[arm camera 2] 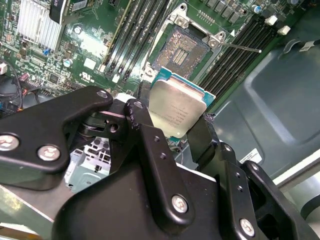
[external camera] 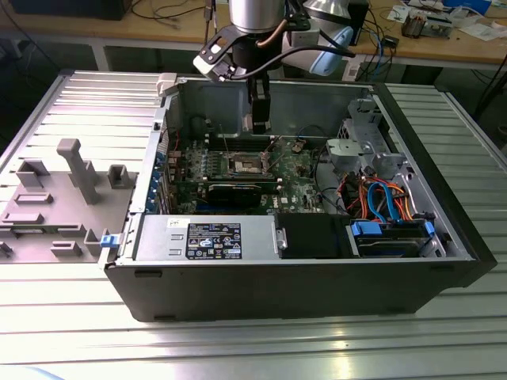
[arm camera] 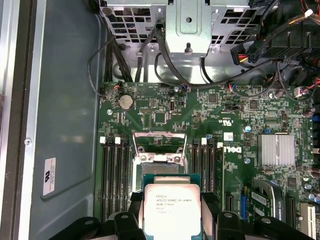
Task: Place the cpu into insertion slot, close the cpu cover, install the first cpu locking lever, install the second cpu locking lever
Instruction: 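Place the cpu into insertion slot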
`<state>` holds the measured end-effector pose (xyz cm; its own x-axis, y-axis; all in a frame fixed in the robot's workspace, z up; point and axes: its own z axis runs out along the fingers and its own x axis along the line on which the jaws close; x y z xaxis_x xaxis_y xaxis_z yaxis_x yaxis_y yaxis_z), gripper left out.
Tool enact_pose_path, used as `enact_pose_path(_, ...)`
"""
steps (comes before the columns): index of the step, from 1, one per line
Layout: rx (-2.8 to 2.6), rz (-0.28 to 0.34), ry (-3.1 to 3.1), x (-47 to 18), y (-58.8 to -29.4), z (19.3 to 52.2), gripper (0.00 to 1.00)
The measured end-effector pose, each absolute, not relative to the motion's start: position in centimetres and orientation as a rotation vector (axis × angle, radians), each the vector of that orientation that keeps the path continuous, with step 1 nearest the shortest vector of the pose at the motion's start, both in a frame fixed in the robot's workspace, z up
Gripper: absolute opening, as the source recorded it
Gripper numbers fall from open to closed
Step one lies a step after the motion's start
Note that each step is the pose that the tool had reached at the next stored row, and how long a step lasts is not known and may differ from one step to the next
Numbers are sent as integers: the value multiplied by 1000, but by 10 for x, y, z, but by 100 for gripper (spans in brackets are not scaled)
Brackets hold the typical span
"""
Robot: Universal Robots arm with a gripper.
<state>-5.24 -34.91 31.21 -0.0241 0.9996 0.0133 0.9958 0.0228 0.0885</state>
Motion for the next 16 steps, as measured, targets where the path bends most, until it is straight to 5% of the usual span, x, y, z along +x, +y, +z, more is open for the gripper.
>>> enact_pose_path(16, 2167, 107, 2195, -57, -346, 288, 54)
